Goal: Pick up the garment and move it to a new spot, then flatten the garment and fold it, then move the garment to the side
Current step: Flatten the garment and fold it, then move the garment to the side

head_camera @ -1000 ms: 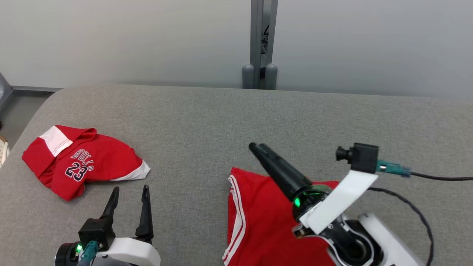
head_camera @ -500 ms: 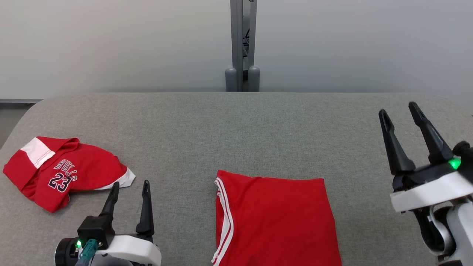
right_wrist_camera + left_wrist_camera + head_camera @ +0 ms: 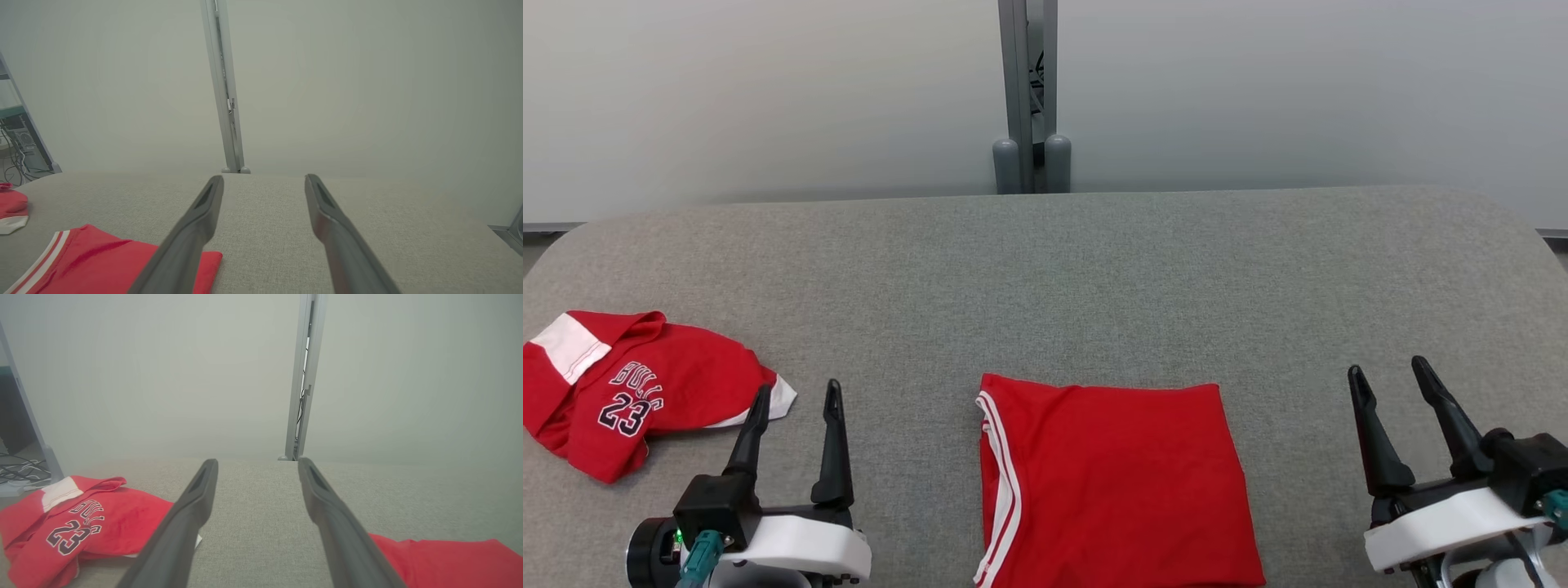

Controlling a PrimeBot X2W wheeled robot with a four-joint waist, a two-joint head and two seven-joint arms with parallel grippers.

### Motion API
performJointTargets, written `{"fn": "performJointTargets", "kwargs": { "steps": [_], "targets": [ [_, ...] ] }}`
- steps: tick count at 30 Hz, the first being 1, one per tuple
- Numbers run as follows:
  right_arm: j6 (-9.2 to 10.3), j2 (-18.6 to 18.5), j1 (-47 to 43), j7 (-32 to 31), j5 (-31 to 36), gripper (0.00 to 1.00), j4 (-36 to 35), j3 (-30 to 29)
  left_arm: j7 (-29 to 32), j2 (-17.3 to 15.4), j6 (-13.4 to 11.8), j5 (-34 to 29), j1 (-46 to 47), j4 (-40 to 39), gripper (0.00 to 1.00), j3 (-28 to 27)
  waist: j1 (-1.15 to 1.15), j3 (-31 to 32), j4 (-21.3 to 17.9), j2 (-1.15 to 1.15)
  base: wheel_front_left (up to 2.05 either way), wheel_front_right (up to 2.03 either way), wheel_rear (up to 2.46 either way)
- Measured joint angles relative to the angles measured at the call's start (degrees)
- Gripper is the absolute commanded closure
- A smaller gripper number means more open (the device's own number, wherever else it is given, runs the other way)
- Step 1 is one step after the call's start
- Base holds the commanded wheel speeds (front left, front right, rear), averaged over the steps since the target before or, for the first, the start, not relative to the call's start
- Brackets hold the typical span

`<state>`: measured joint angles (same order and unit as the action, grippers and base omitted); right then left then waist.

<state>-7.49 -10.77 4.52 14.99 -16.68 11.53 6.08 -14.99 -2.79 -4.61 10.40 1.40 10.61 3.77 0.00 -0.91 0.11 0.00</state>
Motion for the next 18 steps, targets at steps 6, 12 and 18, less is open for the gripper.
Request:
{"fn": "performJointTargets", "kwargs": {
  "steps": [6,12,18],
  "targets": [
    [0.0,1.5,-0.5,0.0,0.0,0.0,0.7,0.2,0.0,0.0,0.8,-0.5,-1.6,-0.1,0.0,1.0,0.0,-0.2,-0.2,0.0,0.0,0.0,0.0],
    [0.0,1.5,-0.5,0.0,0.0,0.0,1.6,0.6,0.0,0.0,0.5,-0.3,-1.9,-0.1,0.0,1.1,0.0,-0.2,0.4,0.0,0.0,0.0,0.0],
    [0.0,1.2,-0.4,0.0,0.8,0.0,1.8,1.1,0.0,0.0,0.6,0.2,-1.9,0.4,0.0,1.6,0.0,-0.3,0.9,0.0,0.0,0.0,0.0]
  ]
}}
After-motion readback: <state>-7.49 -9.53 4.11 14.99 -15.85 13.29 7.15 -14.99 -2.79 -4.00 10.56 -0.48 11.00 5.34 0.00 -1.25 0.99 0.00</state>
